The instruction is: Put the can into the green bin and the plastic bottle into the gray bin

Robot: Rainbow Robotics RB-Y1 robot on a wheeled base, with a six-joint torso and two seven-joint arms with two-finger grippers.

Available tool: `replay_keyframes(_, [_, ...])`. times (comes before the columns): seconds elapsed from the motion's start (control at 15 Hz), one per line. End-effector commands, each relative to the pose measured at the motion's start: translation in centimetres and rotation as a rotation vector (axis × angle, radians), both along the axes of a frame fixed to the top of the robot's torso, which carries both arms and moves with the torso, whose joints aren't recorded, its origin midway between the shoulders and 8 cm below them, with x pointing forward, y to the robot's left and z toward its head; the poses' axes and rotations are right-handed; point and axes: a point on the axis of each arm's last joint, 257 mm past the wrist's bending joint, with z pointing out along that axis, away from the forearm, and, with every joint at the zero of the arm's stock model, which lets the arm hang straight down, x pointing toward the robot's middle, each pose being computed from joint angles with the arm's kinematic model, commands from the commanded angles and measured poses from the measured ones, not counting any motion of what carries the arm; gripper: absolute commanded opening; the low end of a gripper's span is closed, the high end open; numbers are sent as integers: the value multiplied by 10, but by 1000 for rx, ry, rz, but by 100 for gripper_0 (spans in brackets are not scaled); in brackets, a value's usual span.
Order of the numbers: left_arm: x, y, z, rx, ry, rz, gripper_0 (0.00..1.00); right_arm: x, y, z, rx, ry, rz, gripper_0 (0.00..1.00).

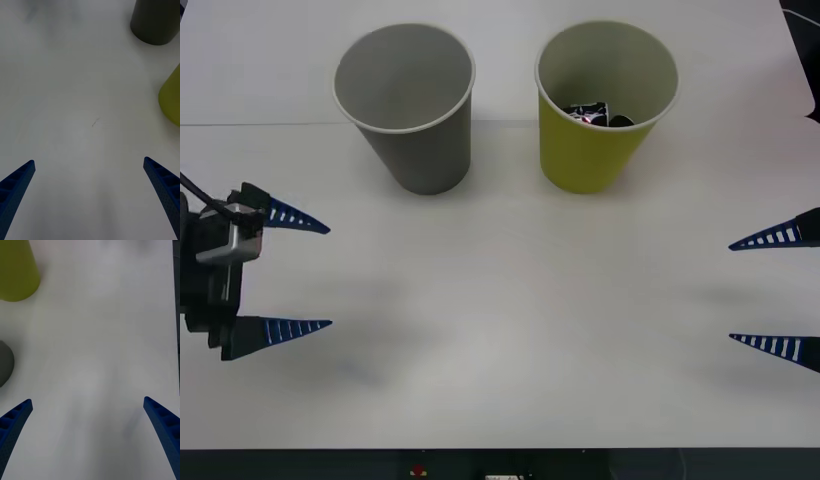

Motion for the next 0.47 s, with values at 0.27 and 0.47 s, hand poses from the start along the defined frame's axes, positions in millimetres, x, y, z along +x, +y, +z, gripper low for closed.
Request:
replay_keyframes(0.27, [-6,8,-2,-24,27,27,100,0,0,0,0,0,0,100])
replay_keyframes(0.47, [-6,8,-2,-24,27,27,100,0,0,0,0,0,0,100])
